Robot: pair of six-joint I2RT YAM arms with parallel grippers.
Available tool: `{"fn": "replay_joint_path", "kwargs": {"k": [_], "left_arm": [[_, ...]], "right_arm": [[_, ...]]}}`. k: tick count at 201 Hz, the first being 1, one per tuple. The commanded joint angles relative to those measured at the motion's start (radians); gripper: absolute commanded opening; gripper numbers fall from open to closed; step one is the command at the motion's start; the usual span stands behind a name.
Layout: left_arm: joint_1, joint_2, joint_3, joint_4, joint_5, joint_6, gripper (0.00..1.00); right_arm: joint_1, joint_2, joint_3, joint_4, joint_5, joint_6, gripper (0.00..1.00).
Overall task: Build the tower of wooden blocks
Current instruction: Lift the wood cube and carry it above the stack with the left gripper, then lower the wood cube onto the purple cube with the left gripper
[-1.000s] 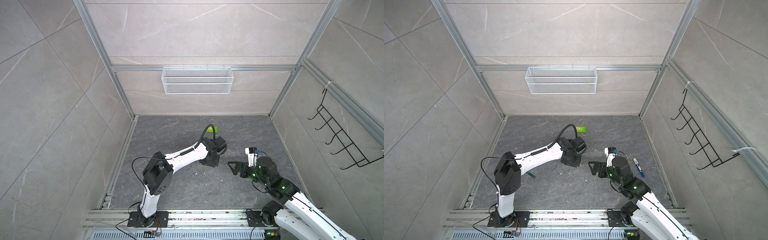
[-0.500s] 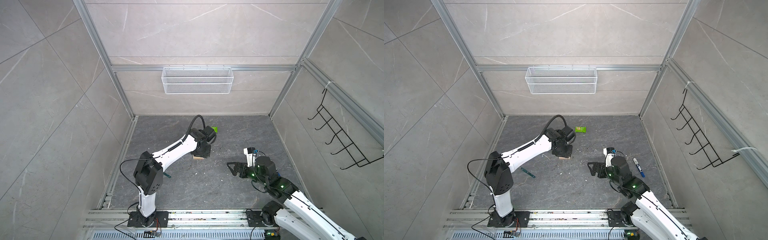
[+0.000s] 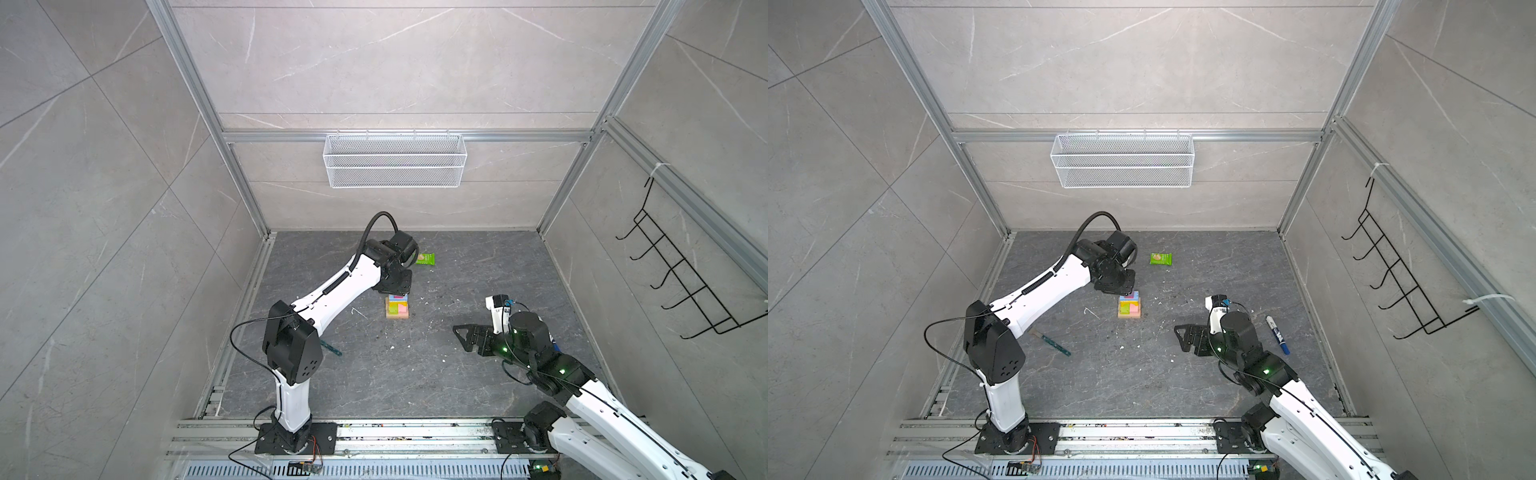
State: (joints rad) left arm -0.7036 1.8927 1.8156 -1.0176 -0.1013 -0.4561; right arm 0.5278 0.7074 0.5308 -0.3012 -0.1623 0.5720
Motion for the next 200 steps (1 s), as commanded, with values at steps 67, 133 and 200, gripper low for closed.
{"fn": "replay_joint_path", "kwargs": {"k": [67, 133, 200], "left_arm": [[0.026, 0.081, 0.064, 0.015, 0.029, 0.063, 0.19], [0.025, 0.131, 0.089, 0.017, 0.041, 0.063, 0.19], [0.029, 0.17, 0.127, 0.001, 0.044, 0.074, 0.2]], "right_arm": [[0.004, 0.004, 0.027, -0.014, -0.004, -0.023, 0.97], [0.003, 0.004, 0.023, -0.013, -0.001, -0.023, 0.96], [0.003, 0.005, 0.02, -0.015, 0.003, -0.022, 0.97]]}}
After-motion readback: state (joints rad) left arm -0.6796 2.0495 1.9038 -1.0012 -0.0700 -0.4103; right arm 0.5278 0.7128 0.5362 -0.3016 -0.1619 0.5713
